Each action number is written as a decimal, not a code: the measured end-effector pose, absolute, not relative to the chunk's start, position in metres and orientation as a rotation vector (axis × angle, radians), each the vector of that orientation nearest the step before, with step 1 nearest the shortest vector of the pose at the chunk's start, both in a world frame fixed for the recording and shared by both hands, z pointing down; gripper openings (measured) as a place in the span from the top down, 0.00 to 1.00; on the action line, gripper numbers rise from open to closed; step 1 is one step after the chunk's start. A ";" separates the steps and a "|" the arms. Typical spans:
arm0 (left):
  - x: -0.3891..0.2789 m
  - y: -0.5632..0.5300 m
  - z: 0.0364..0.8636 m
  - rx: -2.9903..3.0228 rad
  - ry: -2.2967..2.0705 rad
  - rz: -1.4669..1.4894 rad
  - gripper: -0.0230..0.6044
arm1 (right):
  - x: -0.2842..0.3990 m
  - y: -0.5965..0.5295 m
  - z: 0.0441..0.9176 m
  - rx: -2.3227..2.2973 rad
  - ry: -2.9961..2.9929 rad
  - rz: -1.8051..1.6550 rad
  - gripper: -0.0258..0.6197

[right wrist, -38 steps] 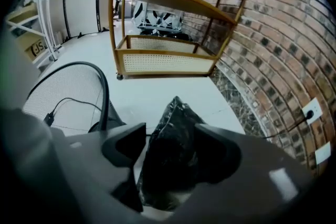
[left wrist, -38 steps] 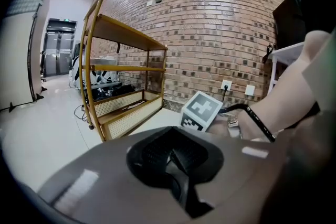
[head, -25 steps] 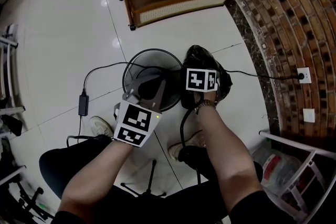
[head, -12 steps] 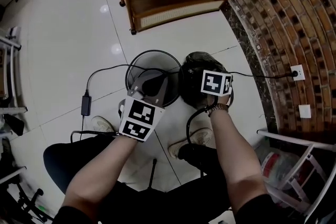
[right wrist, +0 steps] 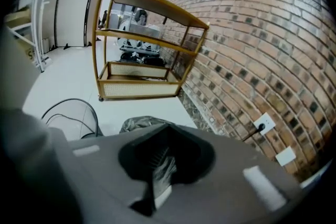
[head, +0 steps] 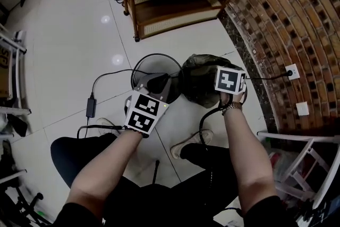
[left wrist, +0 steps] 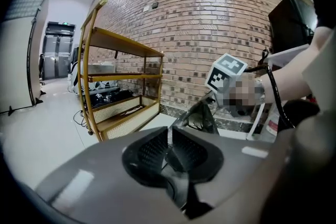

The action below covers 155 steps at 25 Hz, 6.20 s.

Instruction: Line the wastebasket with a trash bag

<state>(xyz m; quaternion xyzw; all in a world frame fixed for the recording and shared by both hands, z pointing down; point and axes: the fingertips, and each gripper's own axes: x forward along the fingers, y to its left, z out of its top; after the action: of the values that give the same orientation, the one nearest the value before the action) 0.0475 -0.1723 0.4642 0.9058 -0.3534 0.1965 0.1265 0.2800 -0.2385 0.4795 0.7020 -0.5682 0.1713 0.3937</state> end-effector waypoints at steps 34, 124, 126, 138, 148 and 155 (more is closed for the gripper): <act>0.060 -0.212 0.454 2.198 -0.959 0.168 0.60 | 0.222 -0.225 0.157 1.893 -1.856 0.073 0.96; -0.106 -0.211 0.542 2.048 -1.148 0.578 0.91 | 0.157 -0.222 0.492 1.480 -1.973 0.646 0.94; -0.106 -0.213 0.542 2.058 -1.157 0.564 0.92 | 0.159 -0.225 0.485 1.506 -1.994 0.600 0.94; -0.101 -0.214 0.565 2.026 -1.119 0.600 0.92 | 0.168 -0.219 0.520 1.491 -1.960 0.661 0.94; -0.098 -0.211 0.583 1.996 -1.049 0.613 0.76 | 0.149 -0.217 0.564 1.374 -1.950 0.849 0.74; -0.098 -0.198 0.597 1.976 -1.018 0.640 0.73 | 0.139 -0.201 0.590 1.308 -1.943 0.965 0.66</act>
<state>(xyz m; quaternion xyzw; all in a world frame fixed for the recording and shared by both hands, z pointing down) -0.0983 -0.1981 0.5968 0.7820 -0.4029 0.2532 0.4025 0.1386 -0.2011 0.5895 0.4927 -0.7318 0.3635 0.2993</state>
